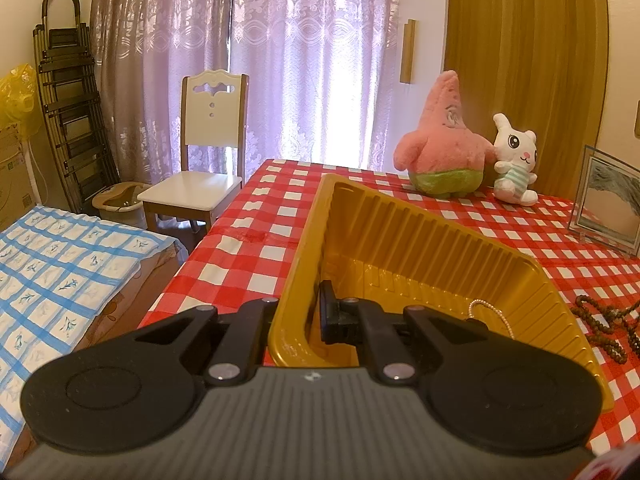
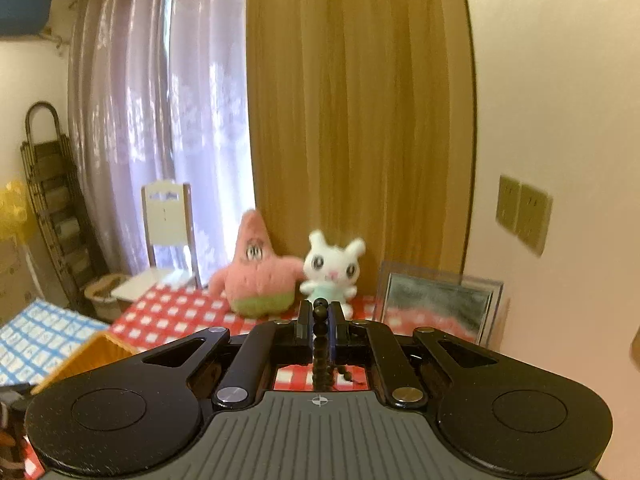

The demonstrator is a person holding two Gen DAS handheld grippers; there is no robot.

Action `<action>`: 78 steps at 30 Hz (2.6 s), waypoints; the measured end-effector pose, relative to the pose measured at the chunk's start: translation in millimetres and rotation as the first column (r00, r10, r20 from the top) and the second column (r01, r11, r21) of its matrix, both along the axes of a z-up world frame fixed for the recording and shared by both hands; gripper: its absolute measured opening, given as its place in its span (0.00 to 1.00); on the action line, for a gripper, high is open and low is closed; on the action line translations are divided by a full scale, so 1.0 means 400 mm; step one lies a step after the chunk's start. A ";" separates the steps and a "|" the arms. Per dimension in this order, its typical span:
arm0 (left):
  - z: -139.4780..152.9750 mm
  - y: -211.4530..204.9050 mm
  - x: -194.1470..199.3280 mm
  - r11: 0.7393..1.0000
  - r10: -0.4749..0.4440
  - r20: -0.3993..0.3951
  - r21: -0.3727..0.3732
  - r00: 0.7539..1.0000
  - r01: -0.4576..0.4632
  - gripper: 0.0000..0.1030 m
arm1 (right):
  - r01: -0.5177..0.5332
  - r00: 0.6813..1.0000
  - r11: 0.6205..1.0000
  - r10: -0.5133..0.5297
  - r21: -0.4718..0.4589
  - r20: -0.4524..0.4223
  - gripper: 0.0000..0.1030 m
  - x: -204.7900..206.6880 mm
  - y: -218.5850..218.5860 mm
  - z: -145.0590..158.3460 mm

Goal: Organize jewelry
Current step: 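Lift the bead necklace high with the right gripper above the tray, then lower the bead necklace into the tray and open the right gripper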

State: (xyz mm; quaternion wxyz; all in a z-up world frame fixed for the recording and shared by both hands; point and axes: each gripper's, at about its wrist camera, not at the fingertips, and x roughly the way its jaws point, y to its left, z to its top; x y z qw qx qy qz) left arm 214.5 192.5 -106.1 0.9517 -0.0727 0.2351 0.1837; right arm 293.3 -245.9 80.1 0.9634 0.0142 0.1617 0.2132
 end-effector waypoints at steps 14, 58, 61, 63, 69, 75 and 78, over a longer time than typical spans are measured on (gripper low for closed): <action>0.000 0.000 0.001 1.000 0.000 -0.001 0.001 1.000 0.000 0.07 | -0.030 0.998 0.998 0.026 0.063 0.059 0.07 -0.091 -0.059 0.123; -0.003 -0.003 0.008 0.999 0.001 0.023 -0.036 1.000 0.000 0.07 | -0.633 0.772 0.753 0.629 0.179 0.089 0.07 0.052 0.490 0.379; -0.004 0.000 0.005 0.999 -0.002 0.022 -0.038 1.000 0.003 0.07 | -0.637 0.762 0.748 0.647 0.186 0.004 0.07 0.082 0.546 0.317; -0.003 0.000 0.005 0.999 -0.003 0.022 -0.039 1.000 0.004 0.07 | -0.637 0.754 0.747 0.655 0.191 -0.046 0.07 0.099 0.581 0.283; -0.004 0.002 0.006 0.999 -0.004 0.021 -0.043 1.000 0.005 0.07 | -0.601 0.742 0.771 0.636 0.208 -0.212 0.07 0.159 0.646 0.131; -0.005 0.003 0.006 0.999 -0.003 0.021 -0.044 1.000 0.004 0.07 | -0.559 0.727 0.806 0.589 0.194 -0.353 0.07 0.194 0.670 -0.022; -0.006 0.002 0.007 0.999 -0.004 0.021 -0.044 1.000 0.005 0.07 | -0.547 0.724 0.816 0.573 0.188 -0.383 0.07 0.202 0.675 -0.067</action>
